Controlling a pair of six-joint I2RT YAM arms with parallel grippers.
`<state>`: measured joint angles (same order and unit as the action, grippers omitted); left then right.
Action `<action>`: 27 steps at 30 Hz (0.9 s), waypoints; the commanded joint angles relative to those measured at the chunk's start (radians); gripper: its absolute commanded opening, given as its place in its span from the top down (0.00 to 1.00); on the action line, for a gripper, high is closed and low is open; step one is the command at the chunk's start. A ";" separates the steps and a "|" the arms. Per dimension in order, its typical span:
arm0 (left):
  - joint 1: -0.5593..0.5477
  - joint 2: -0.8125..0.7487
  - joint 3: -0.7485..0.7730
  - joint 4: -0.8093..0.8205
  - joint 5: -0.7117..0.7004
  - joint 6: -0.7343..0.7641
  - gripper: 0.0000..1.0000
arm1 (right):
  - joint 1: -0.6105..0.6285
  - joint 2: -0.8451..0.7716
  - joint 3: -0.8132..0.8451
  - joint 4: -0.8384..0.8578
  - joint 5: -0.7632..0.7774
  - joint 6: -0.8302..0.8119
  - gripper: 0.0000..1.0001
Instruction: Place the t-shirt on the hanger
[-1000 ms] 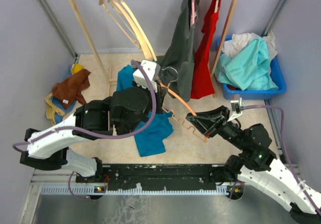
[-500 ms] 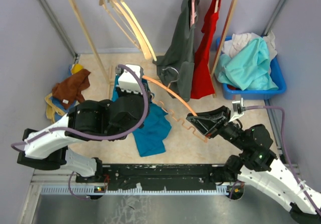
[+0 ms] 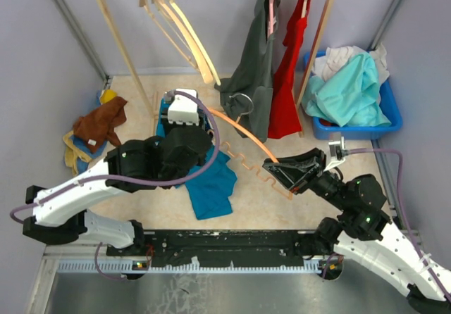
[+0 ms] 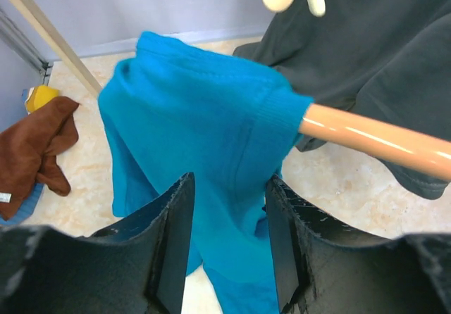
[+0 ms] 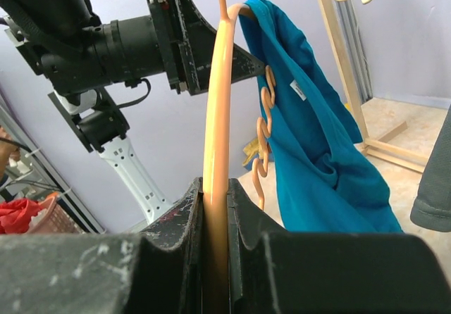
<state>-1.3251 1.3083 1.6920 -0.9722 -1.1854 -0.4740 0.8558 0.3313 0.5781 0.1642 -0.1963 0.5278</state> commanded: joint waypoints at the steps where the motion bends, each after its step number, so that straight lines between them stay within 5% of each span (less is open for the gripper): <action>1: 0.016 -0.047 -0.007 0.096 -0.012 0.079 0.51 | 0.009 -0.009 0.078 0.140 -0.002 0.005 1.00; 11: 0.053 -0.054 -0.068 0.308 0.048 0.230 0.56 | 0.008 -0.012 0.075 0.136 -0.004 0.008 1.00; 15: 0.080 -0.056 -0.082 0.311 0.079 0.226 0.68 | 0.008 -0.018 0.080 0.126 -0.002 0.006 1.00; 20: 0.090 -0.061 -0.071 0.301 0.084 0.235 0.99 | 0.008 -0.027 0.078 0.117 0.001 0.005 1.00; 27: 0.033 0.047 0.123 0.178 0.121 0.233 1.00 | 0.008 -0.019 0.059 0.134 0.007 0.008 1.00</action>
<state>-1.2480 1.2896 1.6814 -0.7303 -1.0946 -0.2523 0.8558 0.3260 0.5781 0.1600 -0.1997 0.5285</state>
